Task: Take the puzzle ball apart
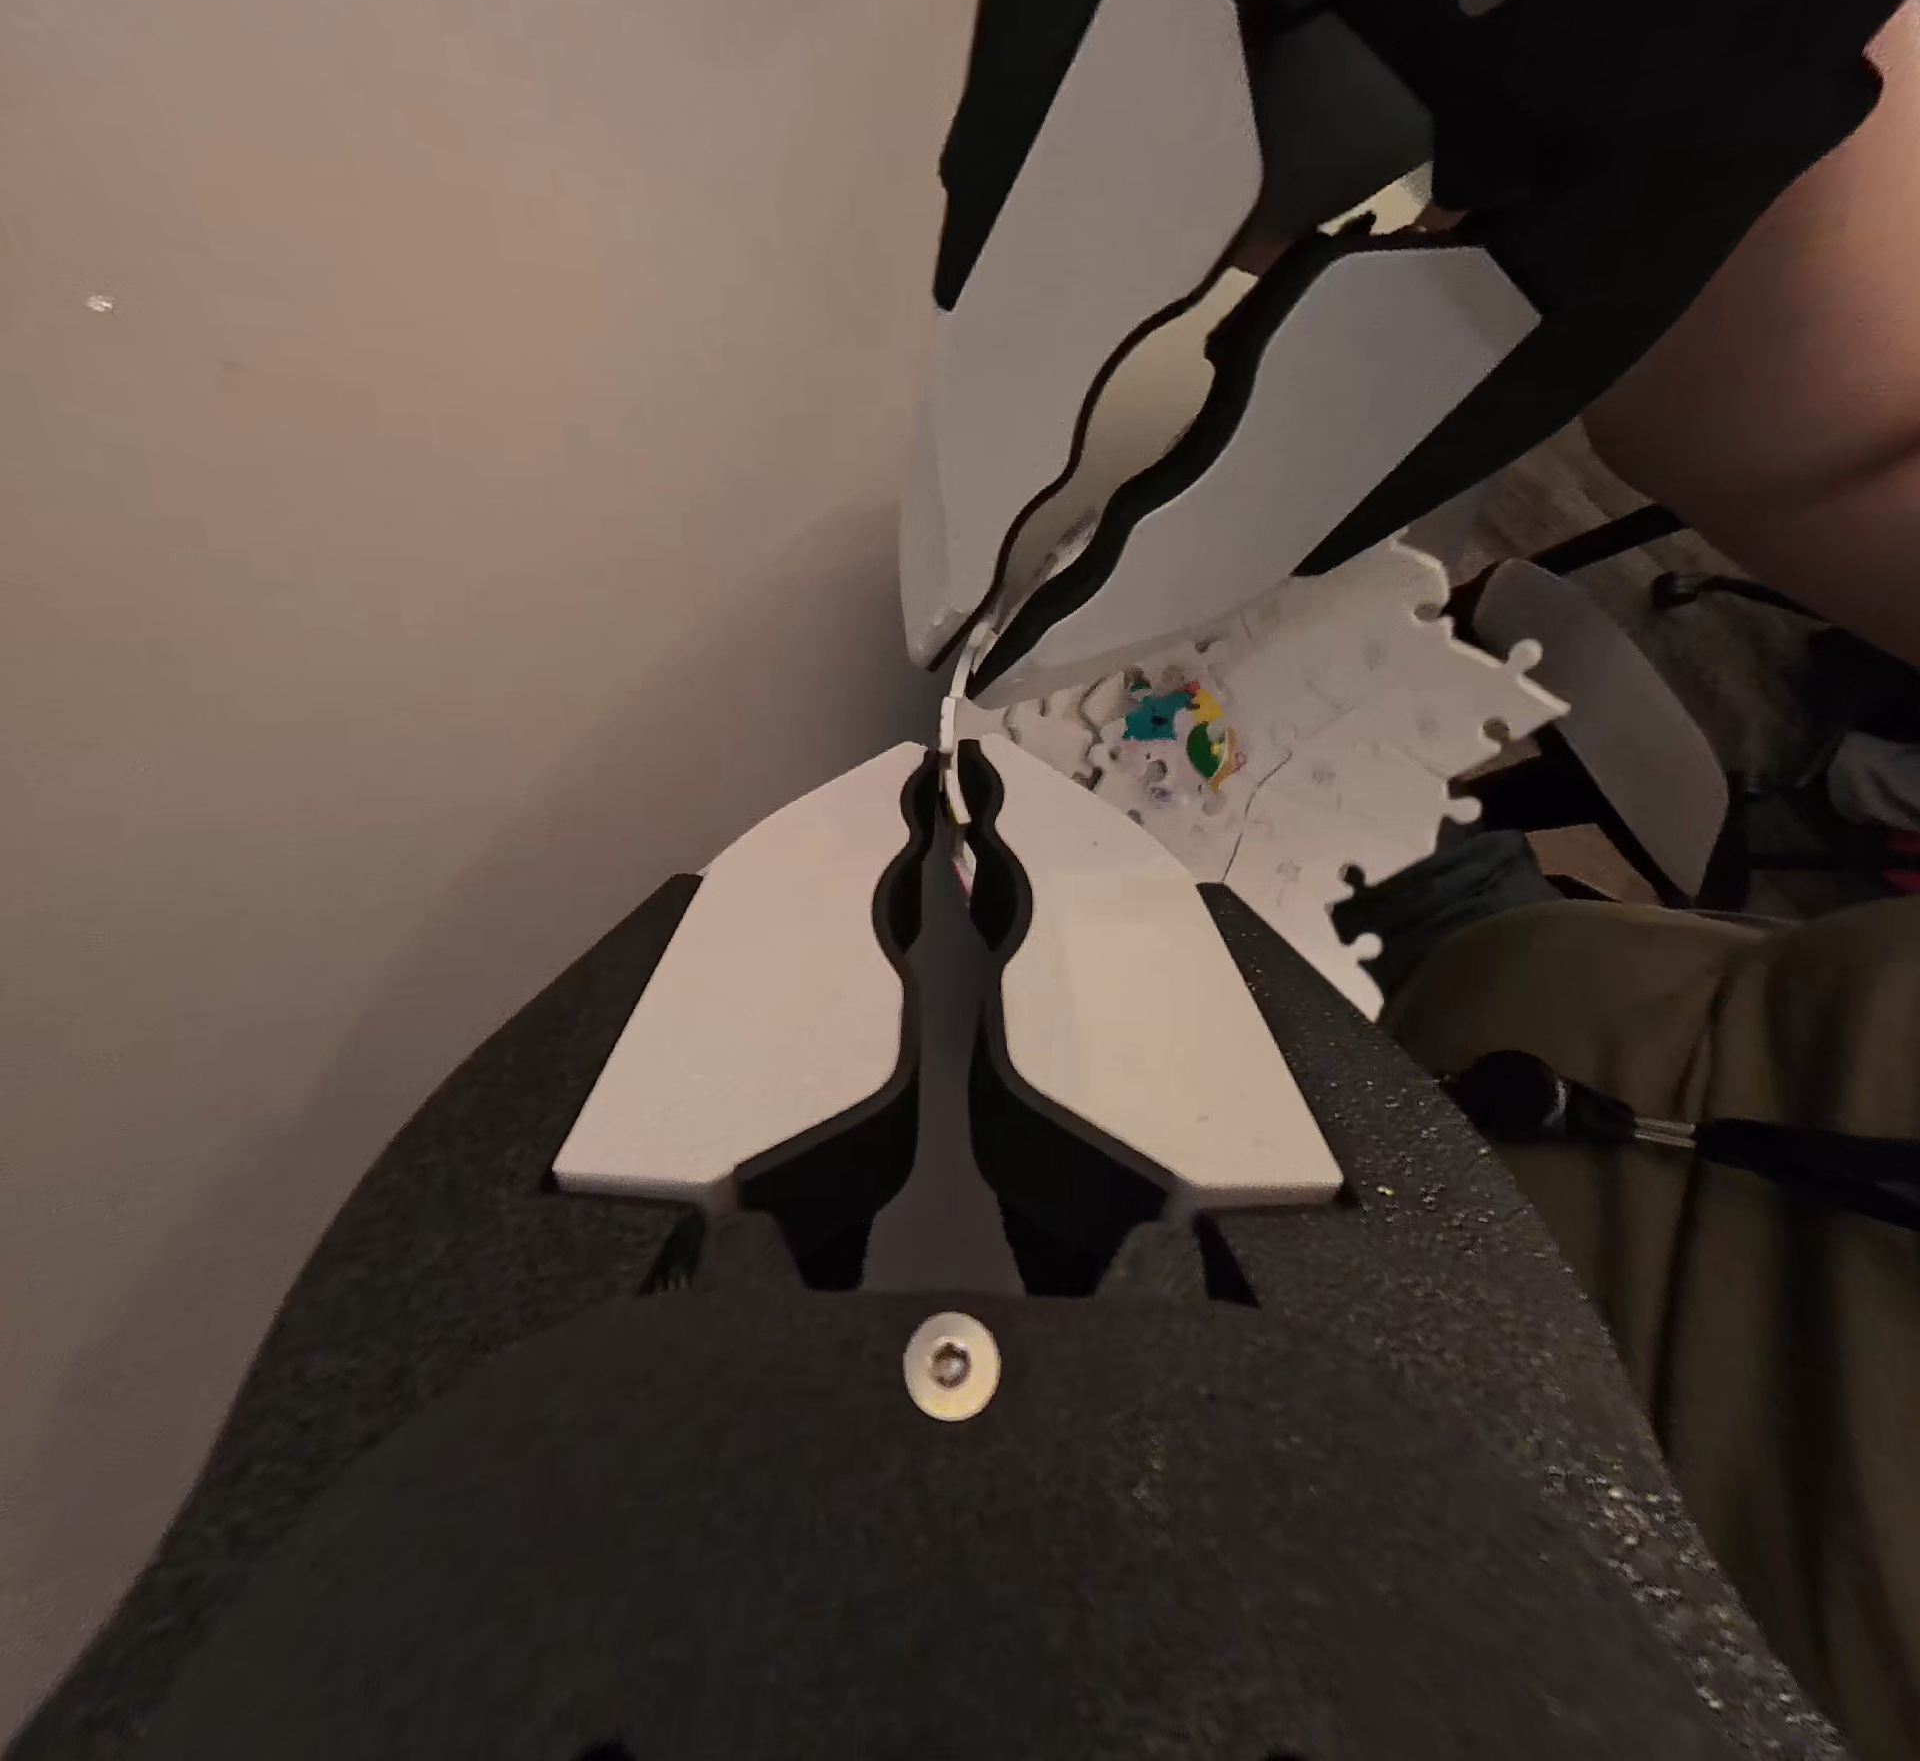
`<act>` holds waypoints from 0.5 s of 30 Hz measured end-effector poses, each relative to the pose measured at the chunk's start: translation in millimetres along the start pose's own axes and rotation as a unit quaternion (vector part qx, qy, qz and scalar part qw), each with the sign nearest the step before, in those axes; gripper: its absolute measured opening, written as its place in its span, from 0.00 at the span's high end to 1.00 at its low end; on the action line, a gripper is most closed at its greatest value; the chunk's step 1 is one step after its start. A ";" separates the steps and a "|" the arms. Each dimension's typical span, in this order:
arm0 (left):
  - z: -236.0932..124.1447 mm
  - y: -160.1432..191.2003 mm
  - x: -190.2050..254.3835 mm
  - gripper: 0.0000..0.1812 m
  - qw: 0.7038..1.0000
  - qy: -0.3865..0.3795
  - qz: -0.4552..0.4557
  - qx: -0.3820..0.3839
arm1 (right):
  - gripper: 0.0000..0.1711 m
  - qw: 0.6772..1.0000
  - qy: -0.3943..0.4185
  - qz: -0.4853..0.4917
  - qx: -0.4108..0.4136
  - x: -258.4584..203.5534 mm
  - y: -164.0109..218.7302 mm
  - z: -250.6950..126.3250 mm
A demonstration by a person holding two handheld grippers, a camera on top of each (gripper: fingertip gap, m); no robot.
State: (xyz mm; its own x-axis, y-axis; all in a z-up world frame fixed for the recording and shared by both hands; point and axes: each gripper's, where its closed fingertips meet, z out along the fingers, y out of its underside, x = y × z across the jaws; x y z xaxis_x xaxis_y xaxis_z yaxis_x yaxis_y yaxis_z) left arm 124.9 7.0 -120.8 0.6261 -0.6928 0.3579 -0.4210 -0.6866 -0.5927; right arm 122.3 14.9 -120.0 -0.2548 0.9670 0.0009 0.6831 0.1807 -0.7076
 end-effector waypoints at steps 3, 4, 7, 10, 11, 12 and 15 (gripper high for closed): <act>-2.4 -4.0 -1.6 0.98 1.000 0.012 -0.019 0.020 | 0.96 0.999 0.024 -0.027 0.010 1.5 -3.3 -3.0; -3.1 -5.0 -2.5 0.98 0.999 0.014 -0.021 0.026 | 0.96 0.999 0.033 -0.037 0.012 1.8 -4.3 -3.6; -3.4 -5.8 -3.6 0.98 0.999 0.021 -0.029 0.035 | 0.96 0.996 0.058 -0.064 0.011 2.7 -5.0 -4.0; -4.1 -6.8 -2.7 0.98 0.998 0.032 -0.040 0.043 | 0.96 0.994 0.070 -0.080 0.019 1.9 -6.3 -5.2; -4.4 -7.0 -2.5 0.98 0.997 0.037 -0.047 0.044 | 0.96 0.993 0.076 -0.088 0.022 1.5 -6.7 -5.6; -4.6 -7.3 -2.7 0.97 0.997 0.042 -0.056 0.045 | 0.96 0.991 0.084 -0.098 0.023 1.8 -7.0 -5.8; -4.3 -7.9 -3.9 0.97 0.995 0.051 -0.077 0.046 | 0.96 0.988 0.102 -0.112 0.016 2.1 -7.1 -6.1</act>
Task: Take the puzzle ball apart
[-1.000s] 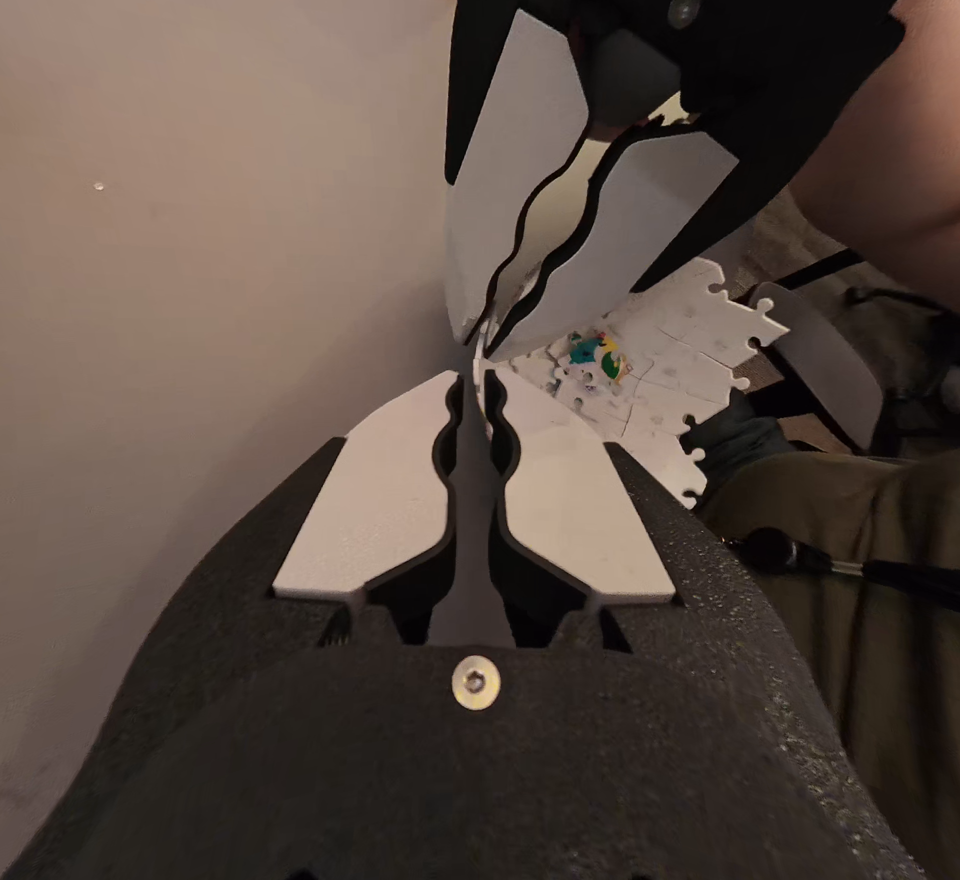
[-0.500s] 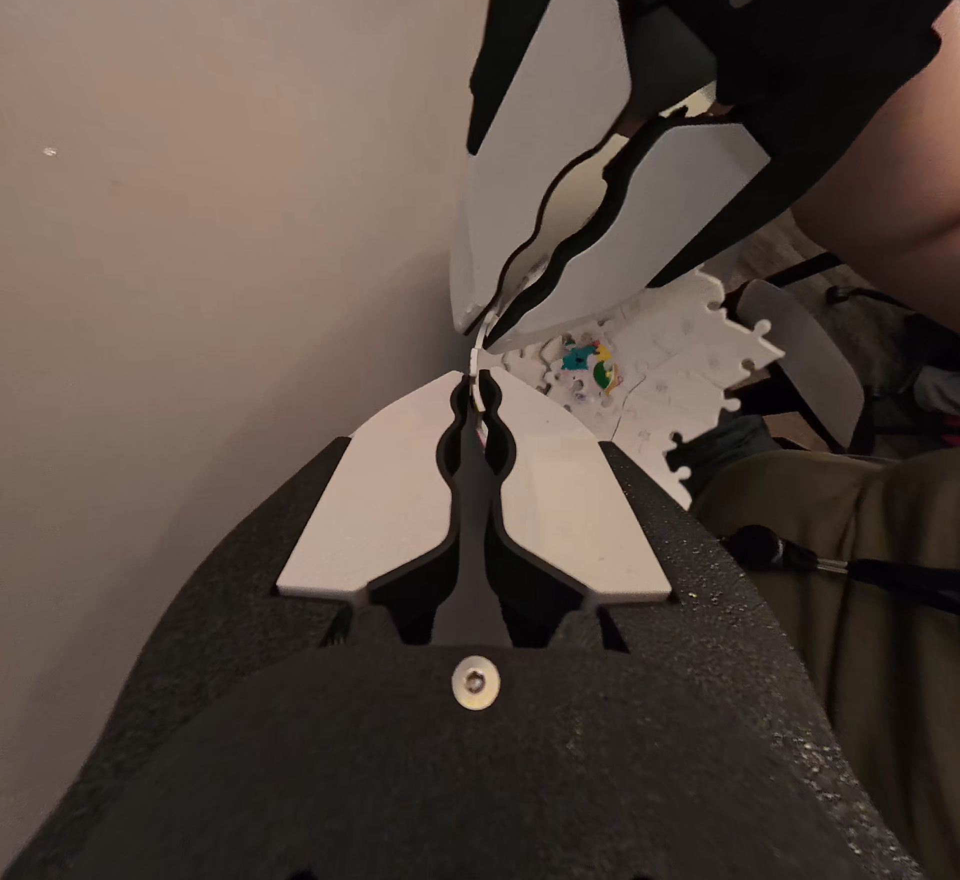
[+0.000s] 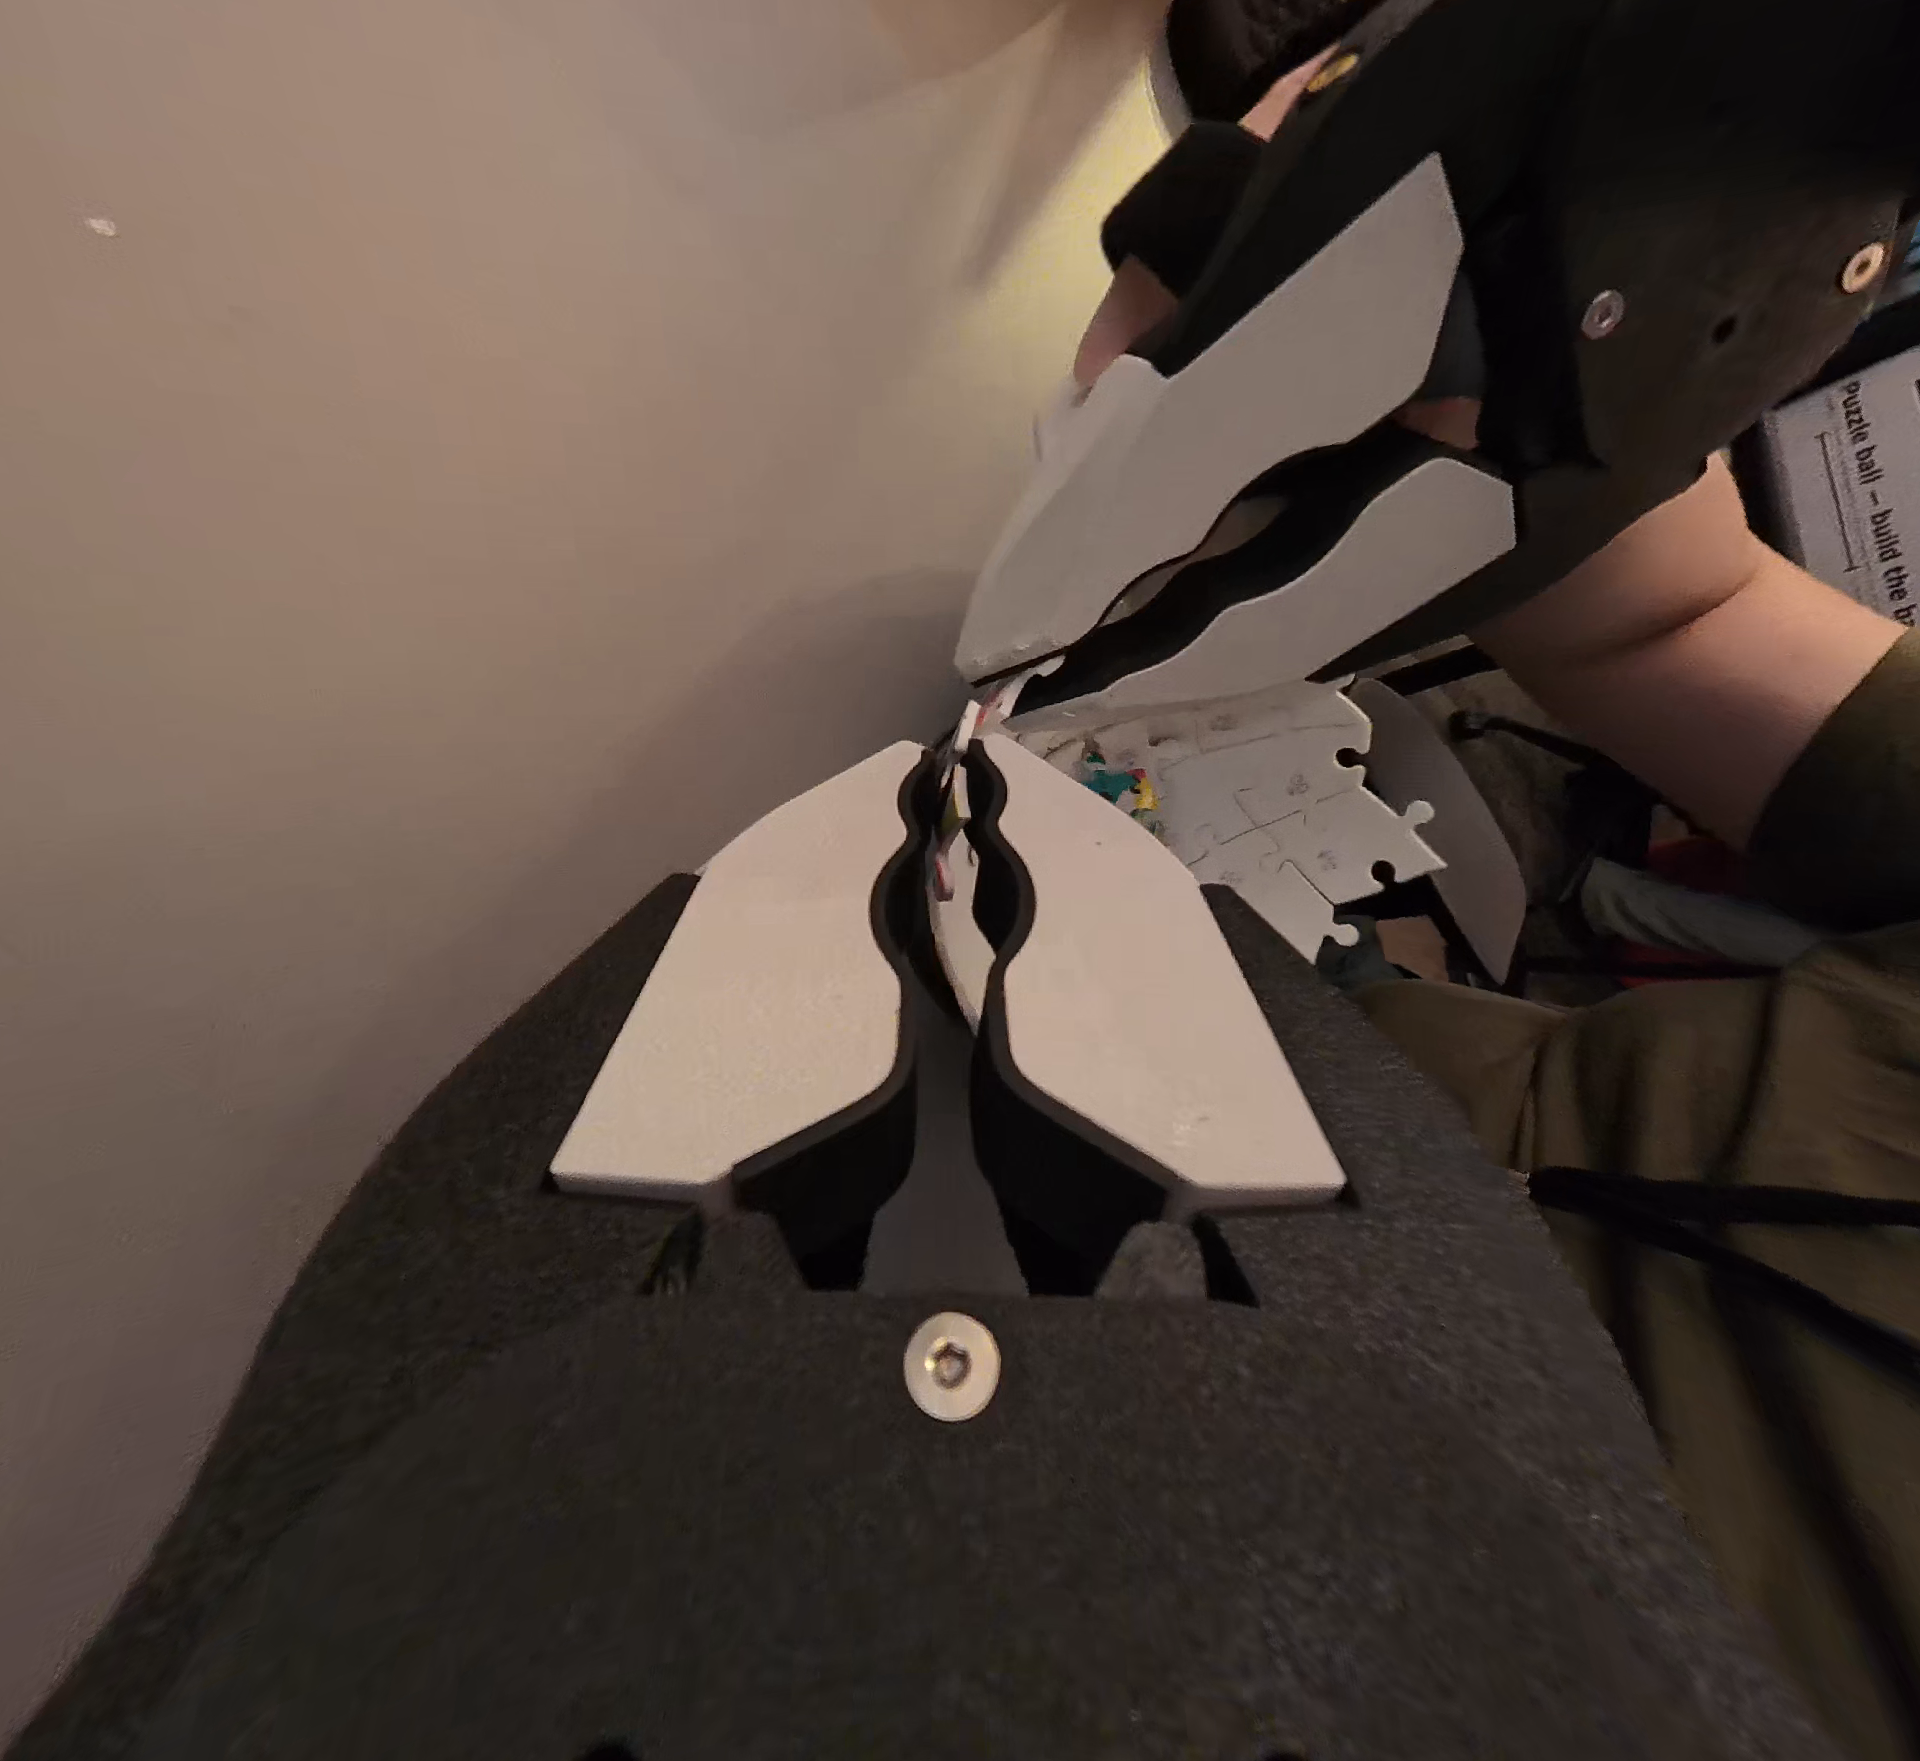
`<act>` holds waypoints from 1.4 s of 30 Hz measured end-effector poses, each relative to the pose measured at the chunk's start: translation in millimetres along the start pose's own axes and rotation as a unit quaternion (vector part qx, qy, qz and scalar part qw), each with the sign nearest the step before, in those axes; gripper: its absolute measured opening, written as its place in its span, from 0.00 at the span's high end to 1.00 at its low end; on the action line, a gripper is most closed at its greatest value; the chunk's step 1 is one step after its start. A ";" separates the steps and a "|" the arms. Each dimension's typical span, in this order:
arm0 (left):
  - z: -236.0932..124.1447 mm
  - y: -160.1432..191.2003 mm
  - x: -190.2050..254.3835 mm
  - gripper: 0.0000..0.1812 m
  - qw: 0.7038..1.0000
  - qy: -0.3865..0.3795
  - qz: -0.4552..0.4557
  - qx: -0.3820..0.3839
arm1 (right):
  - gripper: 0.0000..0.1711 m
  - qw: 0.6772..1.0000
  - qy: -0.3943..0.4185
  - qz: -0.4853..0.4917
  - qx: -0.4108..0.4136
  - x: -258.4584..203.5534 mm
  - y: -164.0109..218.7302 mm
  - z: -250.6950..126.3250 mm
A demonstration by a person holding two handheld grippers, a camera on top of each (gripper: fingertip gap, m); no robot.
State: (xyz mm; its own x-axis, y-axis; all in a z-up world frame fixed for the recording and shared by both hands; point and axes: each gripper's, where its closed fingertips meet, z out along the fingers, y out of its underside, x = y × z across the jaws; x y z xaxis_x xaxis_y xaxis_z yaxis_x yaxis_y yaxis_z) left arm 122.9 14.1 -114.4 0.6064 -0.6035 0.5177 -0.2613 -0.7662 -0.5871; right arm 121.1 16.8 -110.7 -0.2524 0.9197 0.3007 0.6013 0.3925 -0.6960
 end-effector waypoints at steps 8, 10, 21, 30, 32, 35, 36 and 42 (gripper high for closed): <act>-0.9 -1.4 -3.7 0.99 1.000 -0.016 0.001 0.008 | 0.96 1.000 0.004 -0.010 -0.004 -0.6 -2.2 -1.1; -1.8 -2.3 -3.7 0.99 1.000 -0.022 0.009 0.010 | 0.96 1.000 -0.003 0.004 0.005 0.6 -2.2 -0.7; -7.5 -0.9 -1.7 0.97 0.994 0.074 -0.073 0.021 | 0.96 0.998 -0.014 -0.041 0.038 -2.2 -6.5 0.1; -33.9 -8.5 -10.6 0.94 0.994 -0.025 0.057 0.086 | 0.93 0.997 -0.054 0.035 0.044 0.5 0.0 1.1; -32.0 0.9 -7.6 0.90 0.996 -0.018 0.053 0.069 | 0.87 0.993 -0.084 0.061 0.064 -2.5 -5.4 -2.5; -31.1 7.8 6.1 0.89 0.996 0.048 0.013 0.072 | 0.86 0.981 -0.123 0.108 0.100 1.0 -14.6 -11.3; -31.7 9.2 6.5 0.89 0.996 0.051 0.007 0.076 | 0.86 0.978 -0.133 0.117 0.109 3.8 -17.0 -13.9; -17.5 25.7 -5.0 0.89 1.000 0.001 0.017 0.003 | 0.86 0.967 -0.219 0.110 0.064 16.7 -23.0 2.3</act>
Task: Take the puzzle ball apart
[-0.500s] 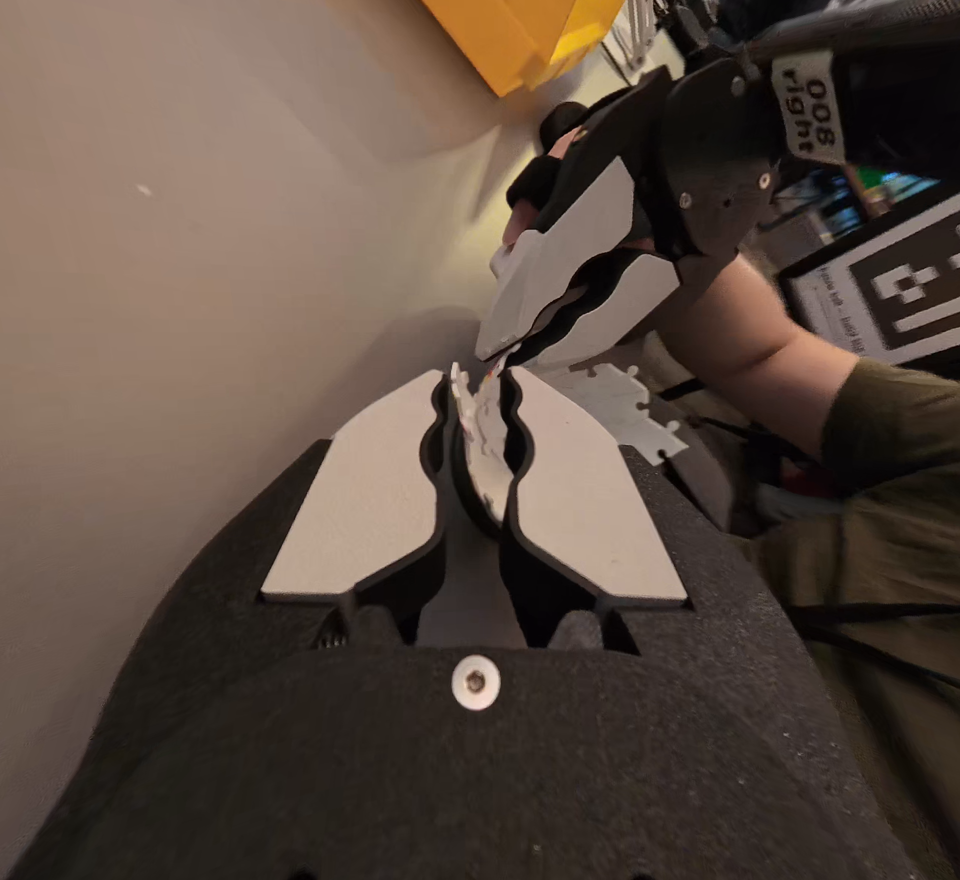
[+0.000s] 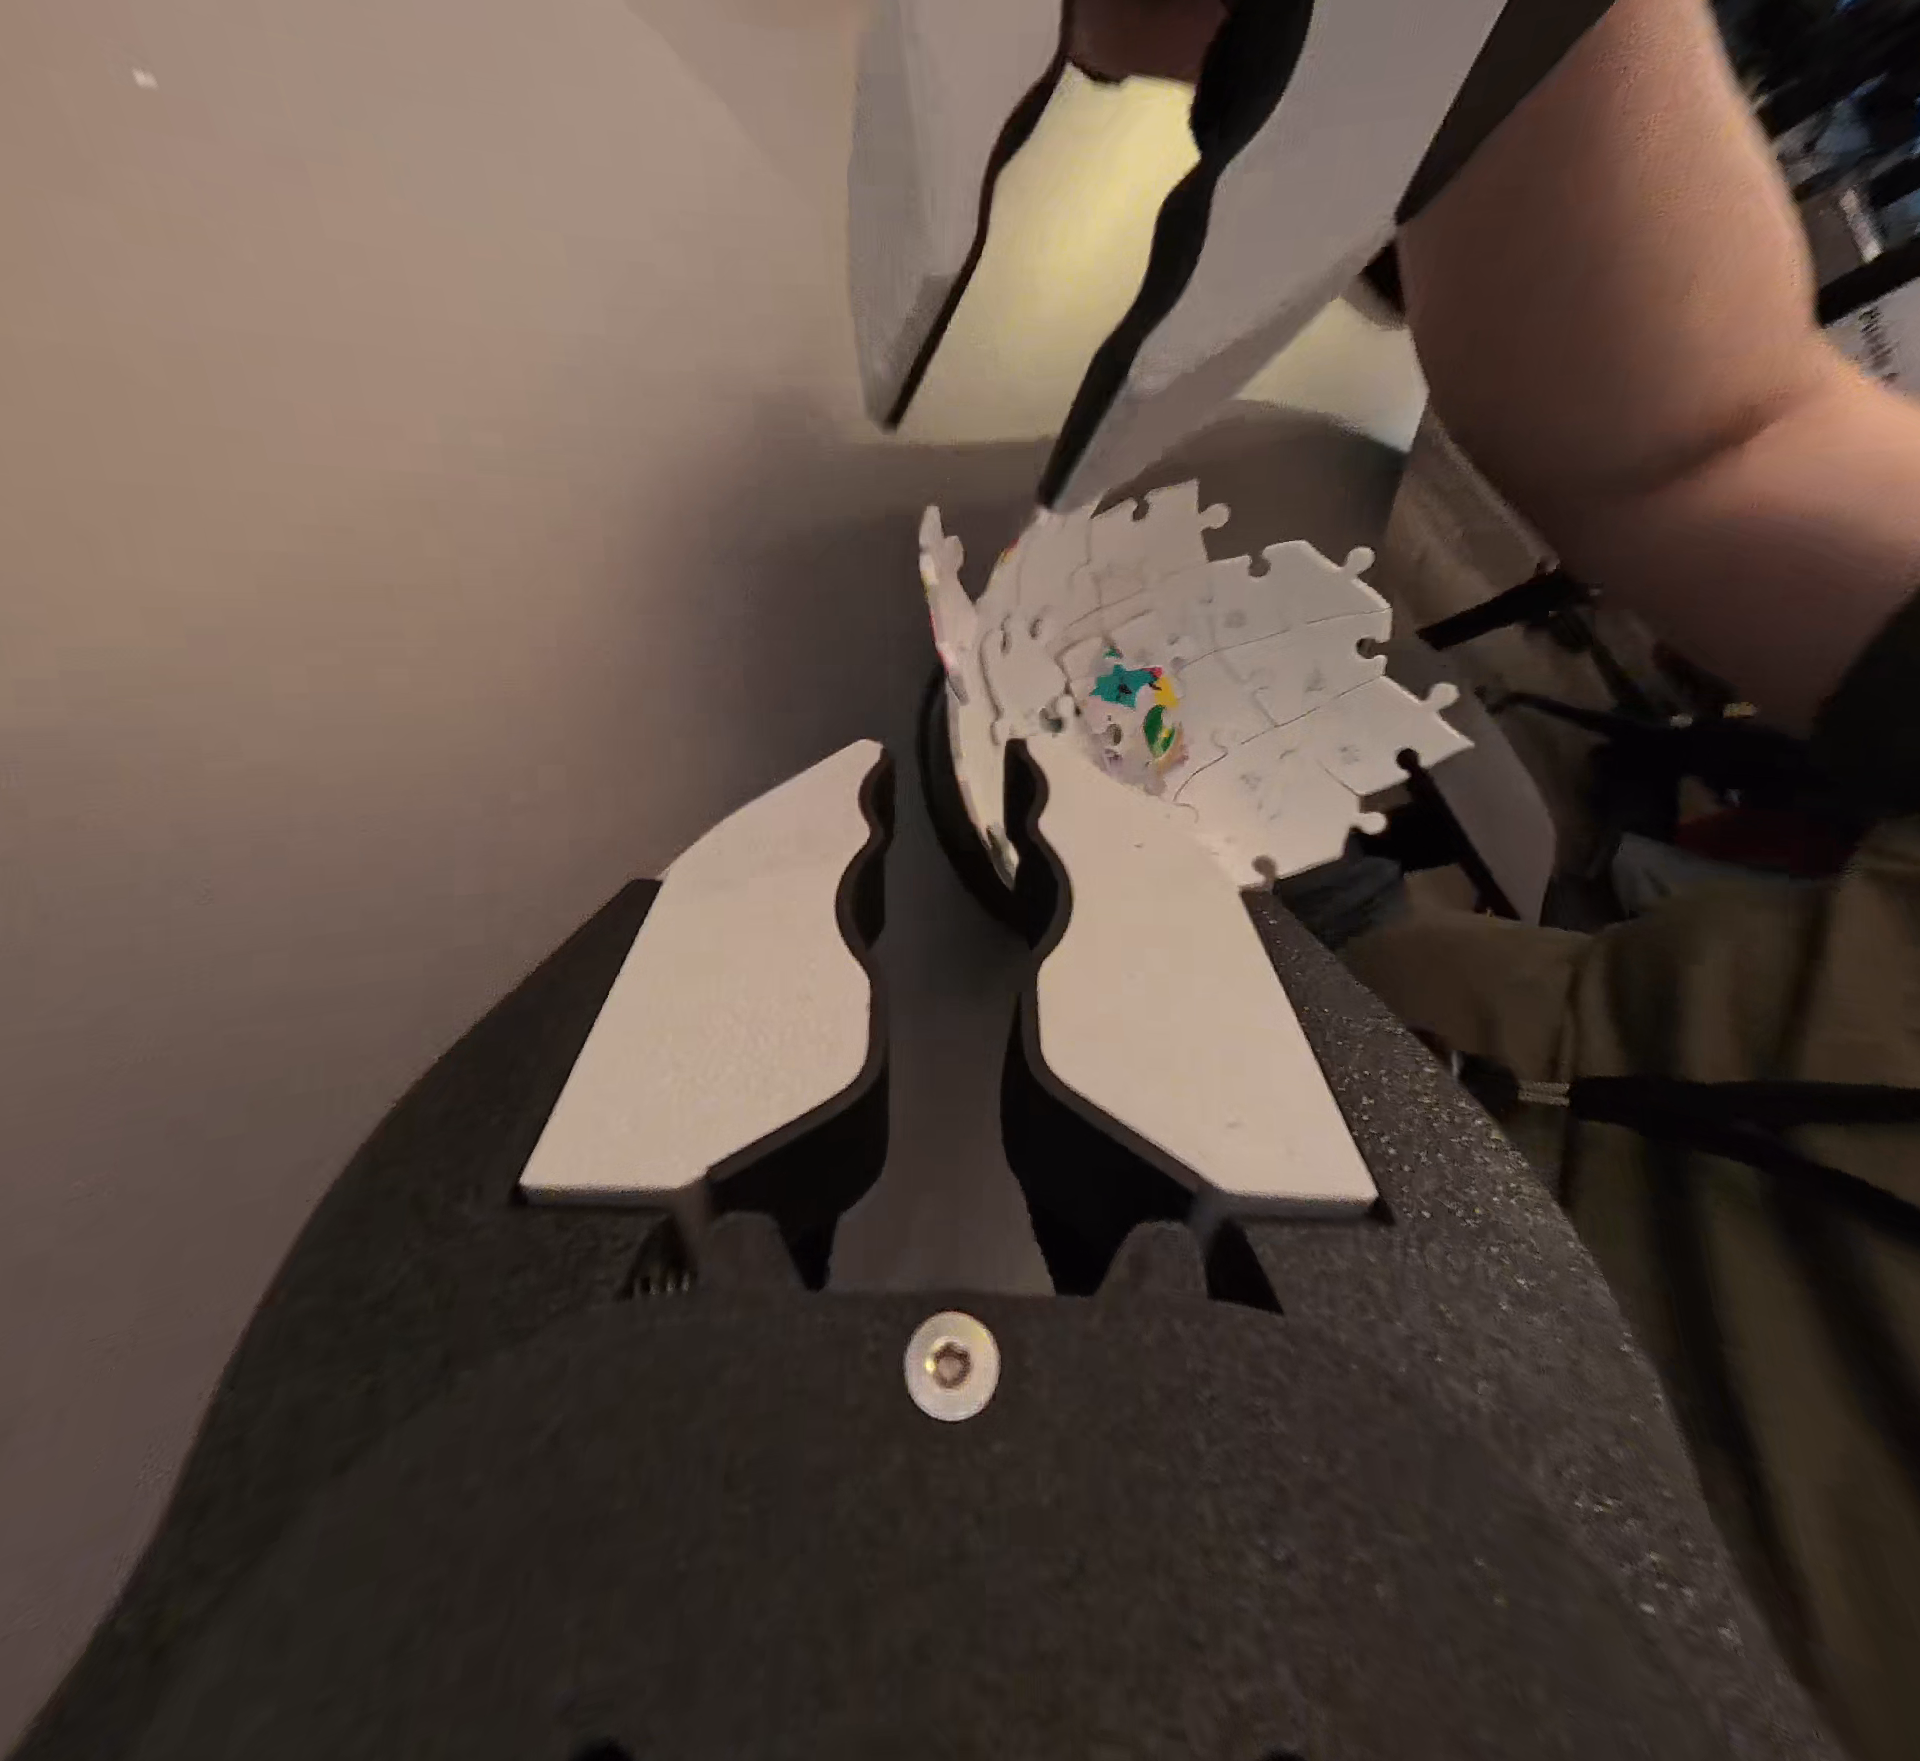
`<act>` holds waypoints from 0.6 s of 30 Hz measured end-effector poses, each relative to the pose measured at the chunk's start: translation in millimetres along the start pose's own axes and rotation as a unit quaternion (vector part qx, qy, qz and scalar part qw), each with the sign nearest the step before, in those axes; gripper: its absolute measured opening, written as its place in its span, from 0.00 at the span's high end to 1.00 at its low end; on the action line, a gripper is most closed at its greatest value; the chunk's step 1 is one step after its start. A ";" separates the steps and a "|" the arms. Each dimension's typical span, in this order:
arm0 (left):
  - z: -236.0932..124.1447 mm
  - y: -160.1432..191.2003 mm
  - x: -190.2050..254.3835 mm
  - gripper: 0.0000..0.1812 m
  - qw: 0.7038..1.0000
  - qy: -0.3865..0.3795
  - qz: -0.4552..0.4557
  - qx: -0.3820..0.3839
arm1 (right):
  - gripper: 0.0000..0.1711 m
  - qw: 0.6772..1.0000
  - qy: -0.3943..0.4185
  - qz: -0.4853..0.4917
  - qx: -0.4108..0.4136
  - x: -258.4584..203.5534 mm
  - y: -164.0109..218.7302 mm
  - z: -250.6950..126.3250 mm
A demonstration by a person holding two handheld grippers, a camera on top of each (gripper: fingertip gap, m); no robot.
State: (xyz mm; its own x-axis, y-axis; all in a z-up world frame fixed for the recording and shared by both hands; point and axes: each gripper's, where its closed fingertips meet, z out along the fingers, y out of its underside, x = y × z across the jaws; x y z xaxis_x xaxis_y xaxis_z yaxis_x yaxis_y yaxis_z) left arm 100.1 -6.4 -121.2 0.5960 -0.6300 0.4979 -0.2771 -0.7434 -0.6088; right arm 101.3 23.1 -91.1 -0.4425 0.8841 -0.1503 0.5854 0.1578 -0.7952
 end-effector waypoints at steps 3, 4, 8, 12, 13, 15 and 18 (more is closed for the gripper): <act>7.2 -4.5 -0.7 0.97 1.000 0.003 0.011 -0.010 | 0.87 0.998 -0.063 -0.007 -0.029 -2.9 2.4 13.9; 8.4 -7.1 1.5 0.99 1.000 0.011 0.018 -0.007 | 0.88 0.996 -0.073 -0.003 -0.044 -1.4 8.0 16.9; 10.6 -9.8 1.0 0.99 0.999 0.016 0.040 -0.010 | 0.98 0.990 -0.130 0.041 -0.022 -7.2 14.3 15.1; 13.5 -13.3 2.2 0.92 0.998 0.053 0.037 -0.018 | 0.98 0.990 -0.129 0.060 0.007 -5.2 16.3 10.3; 15.3 -12.3 2.4 0.92 0.997 0.064 0.029 -0.028 | 0.99 0.989 -0.131 0.071 0.011 -5.1 16.3 9.5; 19.1 -11.5 5.3 0.95 0.995 0.085 0.027 -0.038 | 0.99 0.987 -0.131 0.087 0.017 -4.7 17.6 8.4; 23.4 -11.4 6.4 0.98 0.994 0.093 0.043 -0.041 | 0.99 0.989 -0.132 0.054 0.037 -9.1 18.9 5.2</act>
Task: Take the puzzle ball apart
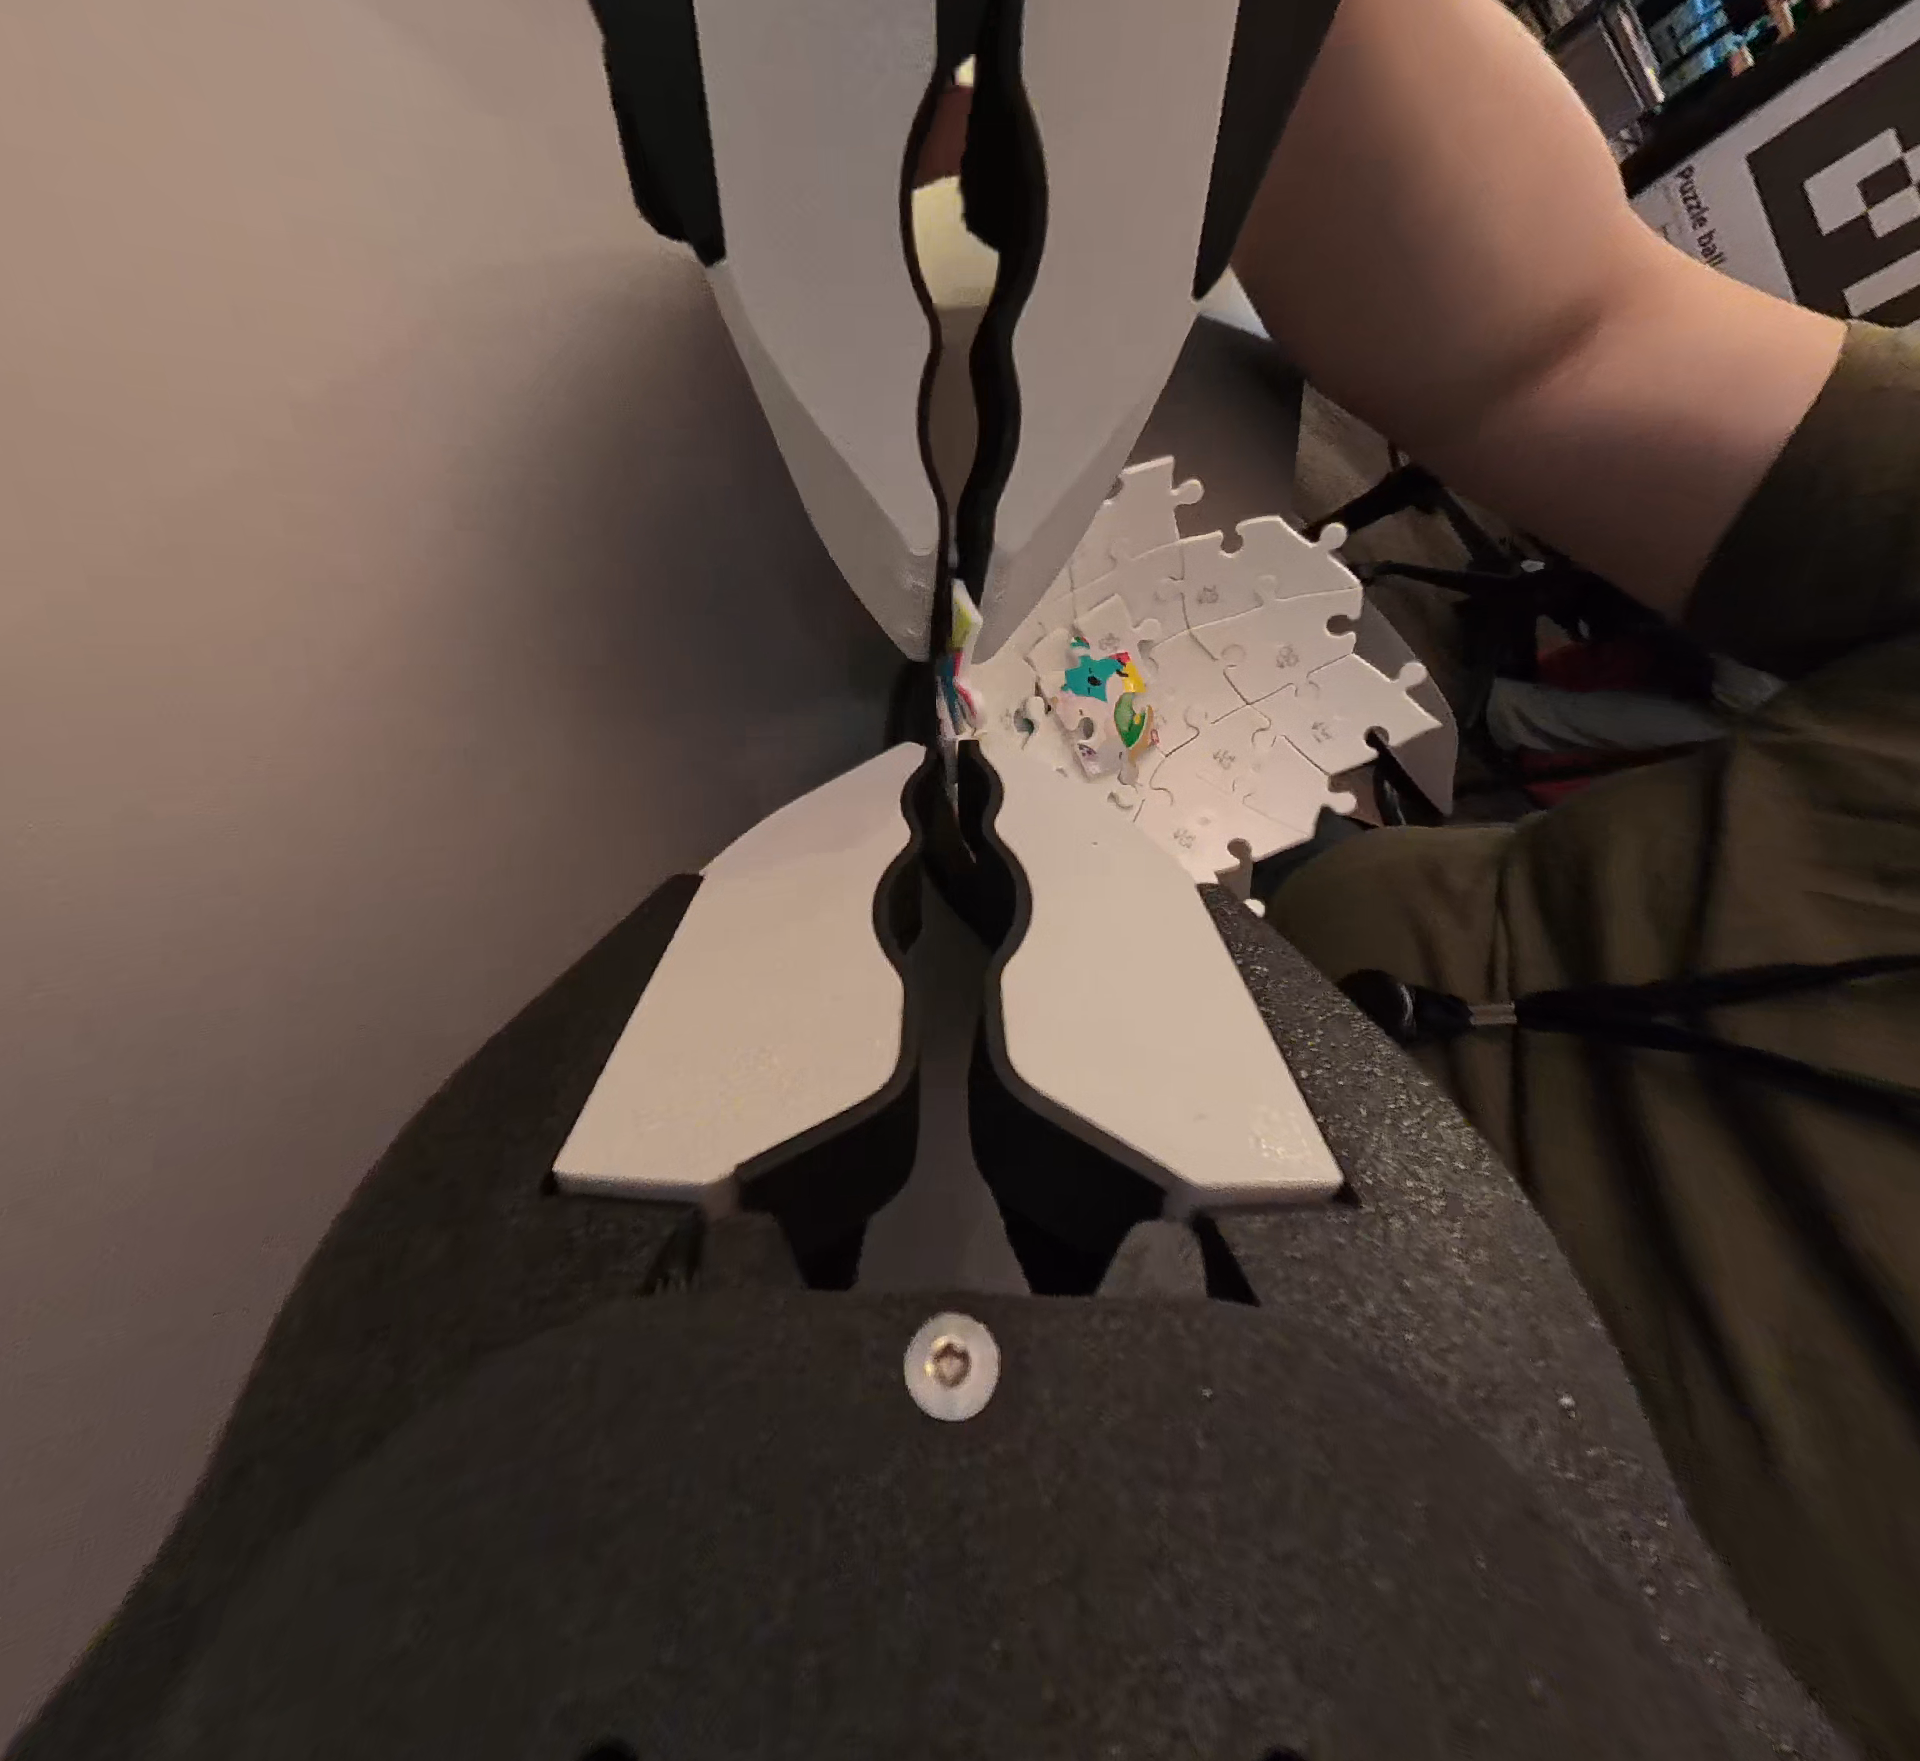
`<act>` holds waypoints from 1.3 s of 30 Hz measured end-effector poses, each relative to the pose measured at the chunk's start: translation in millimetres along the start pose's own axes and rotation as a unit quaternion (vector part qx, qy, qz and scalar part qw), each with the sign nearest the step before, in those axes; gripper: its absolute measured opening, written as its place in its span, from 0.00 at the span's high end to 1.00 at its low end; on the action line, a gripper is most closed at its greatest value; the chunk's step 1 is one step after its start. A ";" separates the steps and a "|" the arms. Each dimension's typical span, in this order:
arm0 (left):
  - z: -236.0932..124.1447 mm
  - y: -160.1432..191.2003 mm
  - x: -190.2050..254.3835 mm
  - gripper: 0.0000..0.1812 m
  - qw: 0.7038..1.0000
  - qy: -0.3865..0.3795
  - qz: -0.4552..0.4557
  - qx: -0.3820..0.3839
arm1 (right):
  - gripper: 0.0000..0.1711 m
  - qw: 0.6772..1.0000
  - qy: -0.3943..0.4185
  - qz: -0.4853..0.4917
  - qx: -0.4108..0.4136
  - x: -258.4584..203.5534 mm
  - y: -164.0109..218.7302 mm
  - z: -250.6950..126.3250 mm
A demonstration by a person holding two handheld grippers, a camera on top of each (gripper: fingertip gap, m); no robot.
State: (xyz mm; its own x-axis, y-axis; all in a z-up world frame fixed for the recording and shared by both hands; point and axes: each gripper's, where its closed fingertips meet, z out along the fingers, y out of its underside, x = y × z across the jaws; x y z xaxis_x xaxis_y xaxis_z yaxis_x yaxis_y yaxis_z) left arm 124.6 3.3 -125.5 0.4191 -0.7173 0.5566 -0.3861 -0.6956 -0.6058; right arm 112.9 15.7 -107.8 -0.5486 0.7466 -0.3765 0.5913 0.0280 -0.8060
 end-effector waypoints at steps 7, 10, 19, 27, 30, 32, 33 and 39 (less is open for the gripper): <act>-0.1 -5.3 13.6 0.97 0.995 0.092 0.028 0.002 | 0.98 0.994 -0.026 -0.098 0.040 -13.8 -4.1 -6.2; -1.2 -5.4 9.2 0.97 0.995 0.100 0.025 -0.013 | 0.98 0.993 -0.015 -0.117 0.030 -10.0 -4.6 -5.9; 4.3 -8.6 9.9 0.96 0.991 0.117 0.055 -0.033 | 0.98 0.988 -0.054 -0.147 -0.010 -12.0 1.3 -11.2; 4.3 -23.6 -10.1 0.97 0.990 0.118 0.052 -0.049 | 0.98 0.990 -0.028 -0.134 -0.043 11.1 2.9 -26.6; 0.3 -37.7 -22.7 0.97 0.993 0.108 0.038 -0.040 | 0.98 0.995 0.003 -0.097 -0.012 22.8 -1.5 -38.7; -4.6 -49.2 -31.9 0.92 0.995 0.098 0.019 -0.017 | 0.98 0.996 0.027 -0.084 0.001 28.4 -2.0 -46.3; -7.8 -52.9 -34.5 0.89 0.995 0.102 0.004 -0.010 | 0.98 0.996 0.035 -0.080 0.004 29.4 -1.3 -48.0; -32.3 -61.6 -40.8 0.86 0.997 0.055 0.024 0.044 | 0.98 0.994 0.097 -0.036 0.019 30.8 6.3 -52.4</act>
State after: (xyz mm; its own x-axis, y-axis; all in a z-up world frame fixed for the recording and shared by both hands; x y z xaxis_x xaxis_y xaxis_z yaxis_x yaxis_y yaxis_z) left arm 104.8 74.1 -92.5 0.3075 -0.7535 0.5812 -0.3284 -0.6573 -0.6783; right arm 130.7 73.8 -100.5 -0.4618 0.8582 -0.2241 0.5289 0.0637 -0.8463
